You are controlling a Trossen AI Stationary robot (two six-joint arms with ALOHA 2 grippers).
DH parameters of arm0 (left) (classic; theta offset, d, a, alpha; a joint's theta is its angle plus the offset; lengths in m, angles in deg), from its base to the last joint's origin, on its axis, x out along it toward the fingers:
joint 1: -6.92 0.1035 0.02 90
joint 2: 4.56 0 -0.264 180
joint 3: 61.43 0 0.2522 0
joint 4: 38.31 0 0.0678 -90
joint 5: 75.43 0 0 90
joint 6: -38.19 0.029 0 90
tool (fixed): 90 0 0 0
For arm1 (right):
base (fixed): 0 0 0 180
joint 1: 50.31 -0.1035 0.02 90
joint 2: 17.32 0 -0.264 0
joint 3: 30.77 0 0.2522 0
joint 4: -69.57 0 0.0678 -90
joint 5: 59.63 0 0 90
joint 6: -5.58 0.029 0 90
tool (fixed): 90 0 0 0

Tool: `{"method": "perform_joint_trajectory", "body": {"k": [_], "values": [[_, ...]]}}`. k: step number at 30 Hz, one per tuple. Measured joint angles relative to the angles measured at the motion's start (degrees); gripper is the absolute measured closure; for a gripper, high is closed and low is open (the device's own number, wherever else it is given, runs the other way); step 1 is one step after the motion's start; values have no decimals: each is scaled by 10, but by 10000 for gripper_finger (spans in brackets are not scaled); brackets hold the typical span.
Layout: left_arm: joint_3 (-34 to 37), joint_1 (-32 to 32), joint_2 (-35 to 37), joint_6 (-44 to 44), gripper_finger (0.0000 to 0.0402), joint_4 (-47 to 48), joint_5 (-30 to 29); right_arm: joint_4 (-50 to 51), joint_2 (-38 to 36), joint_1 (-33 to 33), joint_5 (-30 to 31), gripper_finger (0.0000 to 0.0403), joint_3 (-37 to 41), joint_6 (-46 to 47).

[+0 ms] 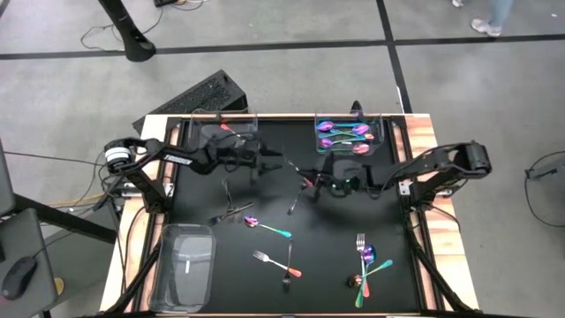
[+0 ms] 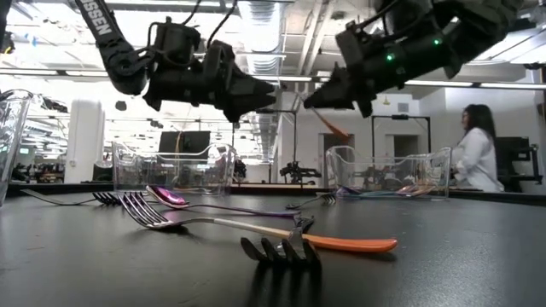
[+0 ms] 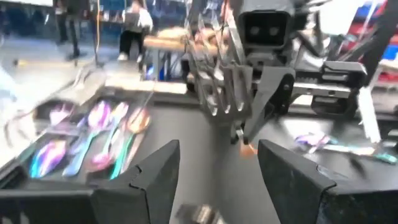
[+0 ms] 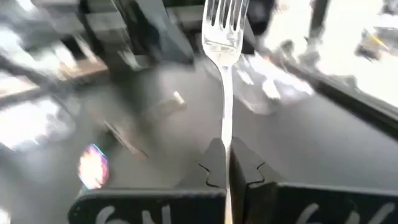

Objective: Sort silverware by color (type)
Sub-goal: Put the orange fork into top left transparent bin

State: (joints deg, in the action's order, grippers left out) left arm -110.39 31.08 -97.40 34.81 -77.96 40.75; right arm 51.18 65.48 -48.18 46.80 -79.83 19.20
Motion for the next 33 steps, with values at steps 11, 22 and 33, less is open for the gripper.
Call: {"method": "perform_joint_trajectory", "body": {"k": [11,22,33], "values": [[-26,-63,0,41,196,-2,-100,-167,54,2,1,396,3,-51],[-35,-64,0,38,244,-1,-101,-169,96,1,1,396,-21,-66],[-37,-43,0,53,397,33,-117,-171,91,4,13,372,-21,-77]]}}
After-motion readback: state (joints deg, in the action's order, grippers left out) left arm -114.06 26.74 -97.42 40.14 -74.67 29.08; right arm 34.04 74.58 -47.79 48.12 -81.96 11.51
